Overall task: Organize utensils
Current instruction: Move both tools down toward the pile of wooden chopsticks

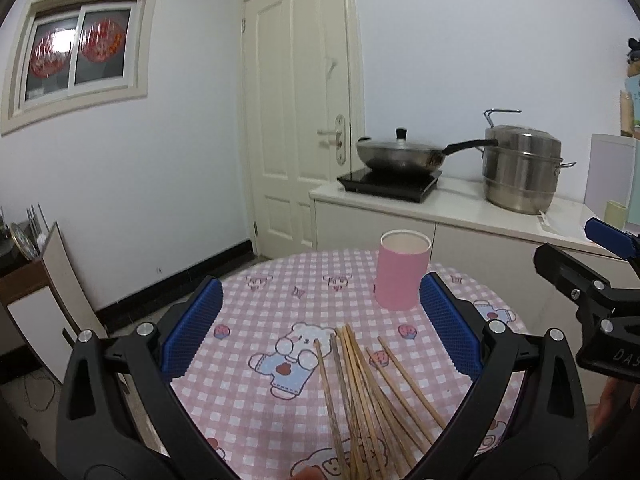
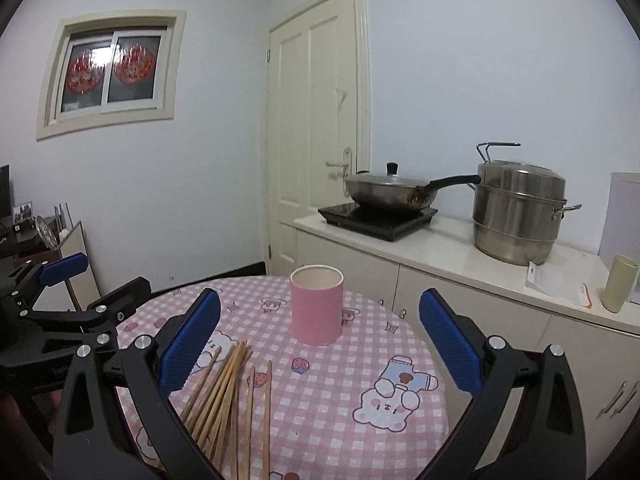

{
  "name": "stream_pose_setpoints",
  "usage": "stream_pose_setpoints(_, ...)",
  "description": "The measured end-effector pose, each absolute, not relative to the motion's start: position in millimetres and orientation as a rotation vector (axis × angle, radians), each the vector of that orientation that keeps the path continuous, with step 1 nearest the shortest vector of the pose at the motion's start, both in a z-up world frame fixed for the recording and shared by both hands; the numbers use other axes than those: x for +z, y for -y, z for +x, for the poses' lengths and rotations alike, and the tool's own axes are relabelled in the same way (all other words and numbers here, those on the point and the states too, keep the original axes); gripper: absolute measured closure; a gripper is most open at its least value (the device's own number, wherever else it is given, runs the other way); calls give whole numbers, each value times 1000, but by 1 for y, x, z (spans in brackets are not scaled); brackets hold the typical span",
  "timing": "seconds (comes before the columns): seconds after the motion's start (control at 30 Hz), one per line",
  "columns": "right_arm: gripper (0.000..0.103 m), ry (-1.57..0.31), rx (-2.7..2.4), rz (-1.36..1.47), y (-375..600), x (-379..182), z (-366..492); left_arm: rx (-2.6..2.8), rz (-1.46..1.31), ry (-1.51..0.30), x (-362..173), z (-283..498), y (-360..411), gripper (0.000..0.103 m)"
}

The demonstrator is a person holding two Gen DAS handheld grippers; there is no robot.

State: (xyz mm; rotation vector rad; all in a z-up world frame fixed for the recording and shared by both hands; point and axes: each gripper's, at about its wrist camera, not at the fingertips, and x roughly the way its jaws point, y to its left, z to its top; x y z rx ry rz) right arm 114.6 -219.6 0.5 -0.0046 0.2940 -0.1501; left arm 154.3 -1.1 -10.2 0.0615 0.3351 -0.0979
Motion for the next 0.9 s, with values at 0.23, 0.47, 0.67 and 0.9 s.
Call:
stream_pose_setpoints(0.23, 7, -300, -177, -12, 222, 5, 122, -120, 58, -367, -12, 166, -2, 6)
stream_pose_setpoints(0.47, 7, -305, -196, -26, 222, 6, 129, -129, 58, -371, -10, 175, -2, 6)
stream_pose_setpoints(0.67, 7, -318, -199, -34, 221, 5, 135, -147, 55, -369, -10, 180, -1, 6)
stream_pose_setpoints(0.9, 7, -332, -217, -36, 221, 4, 141, -170, 72, -373, -9, 188, 6, 6)
